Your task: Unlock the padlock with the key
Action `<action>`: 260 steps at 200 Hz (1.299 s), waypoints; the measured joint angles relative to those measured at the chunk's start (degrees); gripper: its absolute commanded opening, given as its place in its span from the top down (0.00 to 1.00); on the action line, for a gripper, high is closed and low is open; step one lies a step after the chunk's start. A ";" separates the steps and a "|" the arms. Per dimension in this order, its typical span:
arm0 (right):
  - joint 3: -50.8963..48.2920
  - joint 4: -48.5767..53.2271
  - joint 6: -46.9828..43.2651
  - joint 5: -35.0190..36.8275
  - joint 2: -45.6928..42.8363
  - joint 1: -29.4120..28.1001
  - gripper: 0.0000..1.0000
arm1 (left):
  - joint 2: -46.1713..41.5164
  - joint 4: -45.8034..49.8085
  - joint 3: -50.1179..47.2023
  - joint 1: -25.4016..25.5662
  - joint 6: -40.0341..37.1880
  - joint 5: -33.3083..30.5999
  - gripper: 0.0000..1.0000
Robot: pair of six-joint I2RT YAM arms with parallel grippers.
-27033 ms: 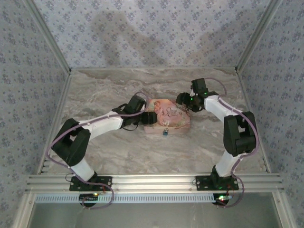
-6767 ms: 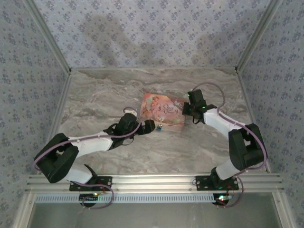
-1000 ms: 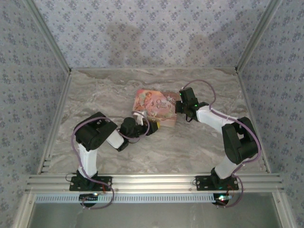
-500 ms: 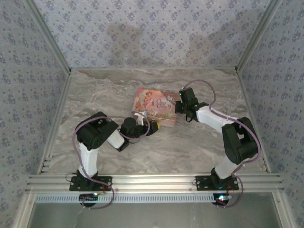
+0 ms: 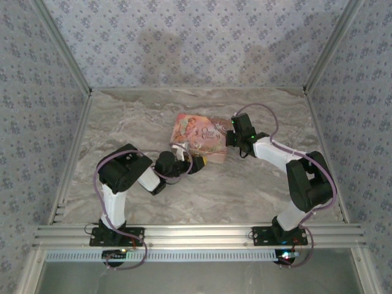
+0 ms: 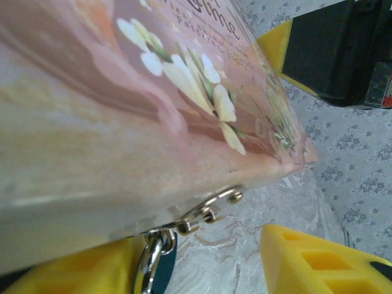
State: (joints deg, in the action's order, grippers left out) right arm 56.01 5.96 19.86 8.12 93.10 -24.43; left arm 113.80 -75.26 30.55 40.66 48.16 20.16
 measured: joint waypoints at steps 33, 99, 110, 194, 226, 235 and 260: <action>0.00 -0.02 0.02 0.00 0.00 -0.02 1.00 | 1.11 -1.81 0.00 0.66 0.55 -0.33 0.39; -0.07 -0.07 0.02 0.02 0.00 -0.26 1.00 | 1.42 -2.62 0.44 1.88 -0.44 -0.09 0.36; -0.07 -0.09 0.02 0.02 0.00 -0.26 1.00 | 1.31 -2.60 0.44 1.88 -0.81 -0.11 0.36; -0.07 -0.13 0.02 0.02 0.00 -0.26 1.00 | 0.39 -3.17 -2.97 -0.61 -0.46 -0.46 0.53; -0.07 -0.13 0.02 0.02 0.00 -0.26 1.00 | 0.28 -3.26 -3.10 -1.31 -0.20 -0.39 0.61; -0.07 -0.13 0.02 0.02 0.00 -0.26 1.00 | 0.28 -3.32 -3.08 -1.42 -0.07 -0.28 0.64; -0.07 -0.13 0.02 0.02 0.00 -0.26 1.00 | 0.31 -3.37 -2.82 -1.68 0.61 0.24 0.65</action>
State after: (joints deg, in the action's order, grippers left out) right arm 55.94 5.82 19.88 8.14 93.10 -24.69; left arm 114.10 -78.63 27.73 38.98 48.77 20.40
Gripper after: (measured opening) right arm 0.064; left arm 0.353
